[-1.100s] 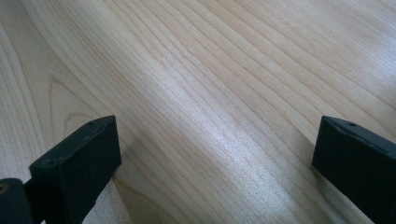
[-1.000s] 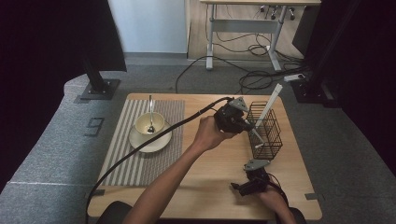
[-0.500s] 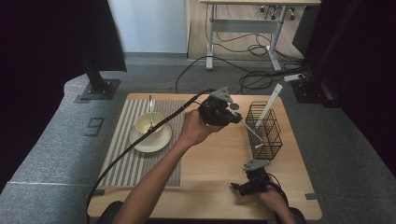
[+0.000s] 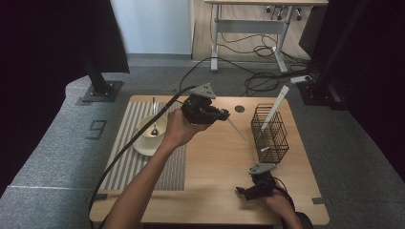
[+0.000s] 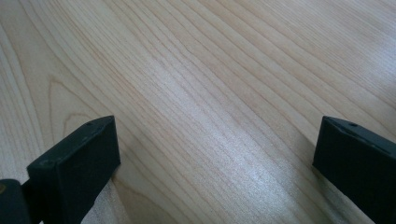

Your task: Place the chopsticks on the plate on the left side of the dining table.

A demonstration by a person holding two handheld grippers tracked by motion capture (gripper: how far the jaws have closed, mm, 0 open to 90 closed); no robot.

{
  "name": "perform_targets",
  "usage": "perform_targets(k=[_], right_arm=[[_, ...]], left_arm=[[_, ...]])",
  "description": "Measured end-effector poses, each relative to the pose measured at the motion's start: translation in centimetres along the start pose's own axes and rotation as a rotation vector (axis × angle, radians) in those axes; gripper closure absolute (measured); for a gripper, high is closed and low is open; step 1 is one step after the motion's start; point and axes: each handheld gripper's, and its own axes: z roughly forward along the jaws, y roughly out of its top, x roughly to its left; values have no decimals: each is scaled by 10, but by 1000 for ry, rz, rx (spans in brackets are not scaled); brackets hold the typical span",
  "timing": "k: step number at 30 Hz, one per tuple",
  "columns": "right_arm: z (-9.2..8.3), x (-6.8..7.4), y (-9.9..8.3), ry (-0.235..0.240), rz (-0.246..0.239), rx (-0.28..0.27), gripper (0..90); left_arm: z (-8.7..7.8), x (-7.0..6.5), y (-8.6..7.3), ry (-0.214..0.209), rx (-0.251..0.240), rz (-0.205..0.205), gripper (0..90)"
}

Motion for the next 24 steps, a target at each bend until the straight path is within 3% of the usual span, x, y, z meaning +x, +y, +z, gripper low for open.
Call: perform_targets(k=[18,24], right_arm=[[0,1,0,-2,7,1,0],[1,4,4,22,7,7,0]], left_arm=[[-20,4,-42,-20,10,-54,831],[-26,3,-59,-35,3,-75,832]])
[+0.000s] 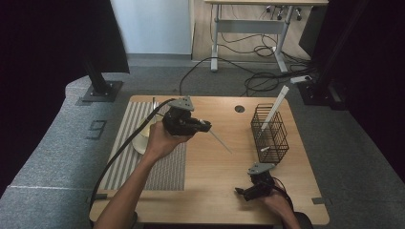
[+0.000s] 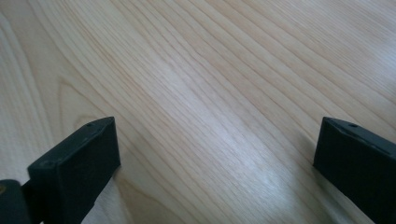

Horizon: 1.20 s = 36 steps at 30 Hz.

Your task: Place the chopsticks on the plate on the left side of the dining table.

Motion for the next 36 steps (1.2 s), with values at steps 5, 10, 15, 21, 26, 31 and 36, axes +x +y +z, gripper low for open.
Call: perform_targets(k=[5,10,15,21,26,31,36], right_arm=[[-1,5,10,28,-12,-37,0],[-1,8,21,64,-22,-76,3],[-2,11,36,82,-38,-114,54],[-1,10,49,94,-38,-157,135],[1,11,59,103,-50,-185,249],[3,13,65,126,-76,-197,389],[5,16,69,152,-103,-198,560]], left_arm=[[-2,1,-13,-17,-9,-17,832],[-1,2,-24,-40,-16,-34,832],[3,2,-33,-58,-2,-43,832],[11,-1,-39,-81,11,-48,832],[20,-3,-44,-103,27,-50,832],[25,-4,-49,-132,22,-62,832],[31,-7,-51,-151,29,-64,832]])
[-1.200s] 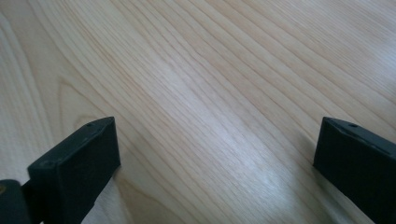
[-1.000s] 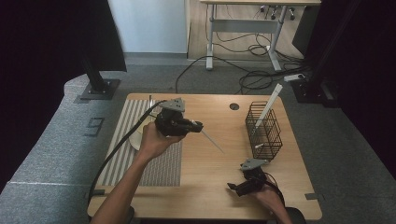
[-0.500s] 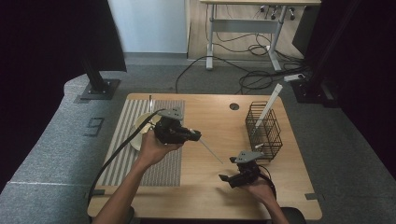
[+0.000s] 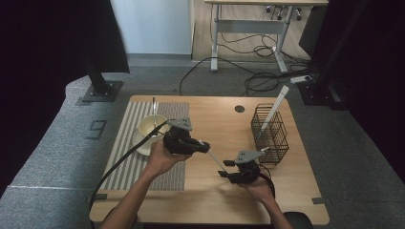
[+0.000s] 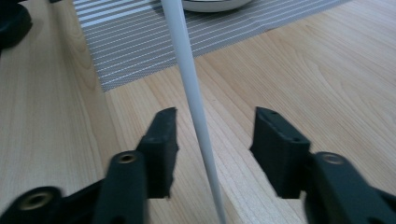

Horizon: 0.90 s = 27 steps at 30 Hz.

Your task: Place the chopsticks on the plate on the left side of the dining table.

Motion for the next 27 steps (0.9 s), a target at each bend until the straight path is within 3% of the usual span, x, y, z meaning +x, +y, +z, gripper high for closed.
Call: perform_targets(k=[7,11,12,13,15,17,18,19,20,24,27], right_arm=[[-4,3,0,31,-45,-12,814],[-5,6,0,28,-76,-12,833],[-6,8,2,39,-94,-20,851],[-6,8,2,39,-94,-20,851],[-7,11,3,38,-98,-25,851],[-7,12,4,44,-102,-23,852],[-6,12,3,46,-102,-15,852],[-6,12,3,45,-102,-12,852],[-6,12,3,45,-102,-12,852],[-5,14,3,51,-106,5,851],[-7,14,2,48,-107,9,852]], left_arm=[[2,1,-2,-8,-2,-11,831],[0,6,-5,-4,-26,-31,824],[-1,6,-6,29,-34,-30,757],[-2,7,-6,56,-45,-35,757],[-5,10,-7,84,-67,-47,627],[-6,10,-7,140,-81,-44,504],[-6,10,-8,163,-90,-36,392],[-5,8,-8,214,-96,-23,338],[-5,8,-8,214,-96,-23,293],[0,6,-11,302,-68,13,233],[2,8,-14,321,-67,15,219]])
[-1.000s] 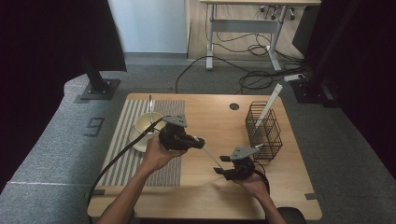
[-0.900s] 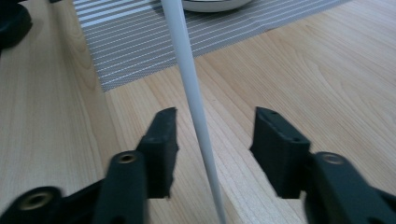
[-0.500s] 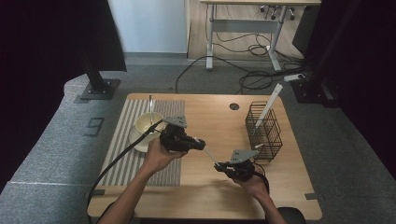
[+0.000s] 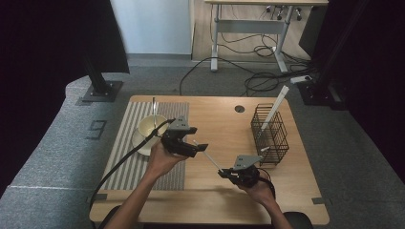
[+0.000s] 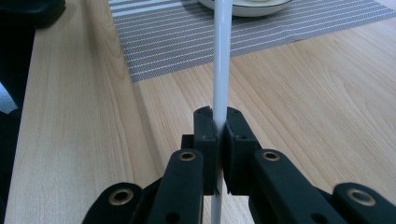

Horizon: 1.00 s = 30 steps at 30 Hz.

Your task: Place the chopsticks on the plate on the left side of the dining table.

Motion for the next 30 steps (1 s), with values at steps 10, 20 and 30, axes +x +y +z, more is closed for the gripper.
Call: perform_targets(k=[10,20,30], right_arm=[[-4,0,-1,-17,4,4,852],[-7,0,1,-18,-10,10,849],[-3,0,0,4,-4,43,849]], left_arm=[[5,11,-25,54,27,-22,219],[11,19,-50,76,29,-47,219],[13,21,-61,86,48,-60,204]])
